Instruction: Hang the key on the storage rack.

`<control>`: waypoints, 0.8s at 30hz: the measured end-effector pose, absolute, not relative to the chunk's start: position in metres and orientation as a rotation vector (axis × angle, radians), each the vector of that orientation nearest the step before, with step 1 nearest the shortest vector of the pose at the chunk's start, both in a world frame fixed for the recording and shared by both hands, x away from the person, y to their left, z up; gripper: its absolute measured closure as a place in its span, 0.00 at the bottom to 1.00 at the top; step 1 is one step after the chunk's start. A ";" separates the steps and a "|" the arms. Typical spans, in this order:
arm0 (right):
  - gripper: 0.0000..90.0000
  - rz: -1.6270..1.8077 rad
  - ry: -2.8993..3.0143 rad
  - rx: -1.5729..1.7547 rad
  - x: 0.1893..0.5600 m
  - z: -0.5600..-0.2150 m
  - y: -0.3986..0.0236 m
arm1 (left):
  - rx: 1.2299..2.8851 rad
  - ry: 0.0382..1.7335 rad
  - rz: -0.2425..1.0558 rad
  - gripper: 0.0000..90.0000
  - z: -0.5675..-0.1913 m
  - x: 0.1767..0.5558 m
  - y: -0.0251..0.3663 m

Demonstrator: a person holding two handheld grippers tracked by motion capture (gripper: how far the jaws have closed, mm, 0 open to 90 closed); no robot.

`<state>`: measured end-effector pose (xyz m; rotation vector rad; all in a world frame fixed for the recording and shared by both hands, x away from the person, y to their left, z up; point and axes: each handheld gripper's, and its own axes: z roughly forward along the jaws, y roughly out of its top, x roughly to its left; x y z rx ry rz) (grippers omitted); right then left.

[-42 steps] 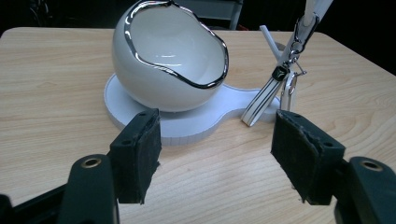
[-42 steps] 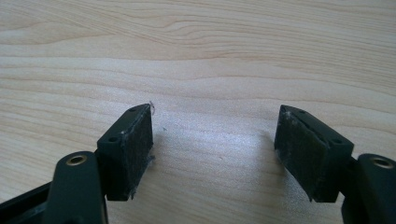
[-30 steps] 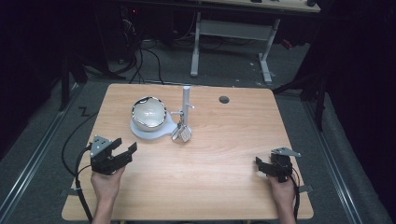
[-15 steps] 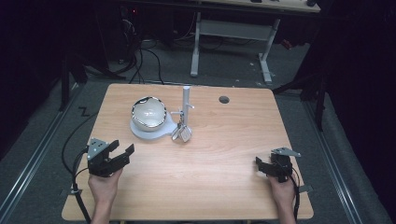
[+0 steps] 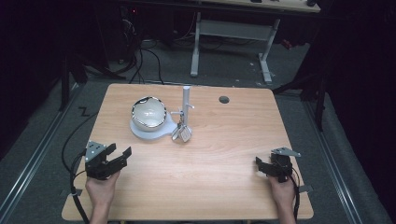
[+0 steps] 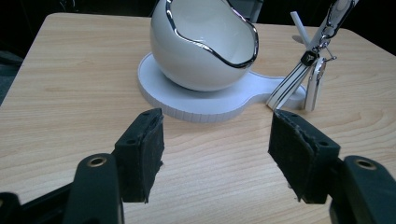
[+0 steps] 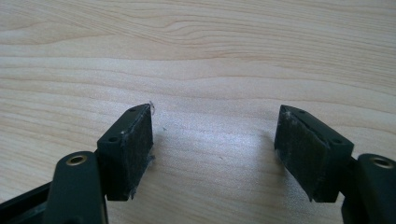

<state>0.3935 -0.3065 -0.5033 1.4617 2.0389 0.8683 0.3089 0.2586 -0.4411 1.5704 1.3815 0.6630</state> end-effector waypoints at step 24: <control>0.31 0.868 2.039 1.462 0.393 -0.503 -0.307 | 1.562 1.460 0.659 0.39 -0.457 0.307 0.269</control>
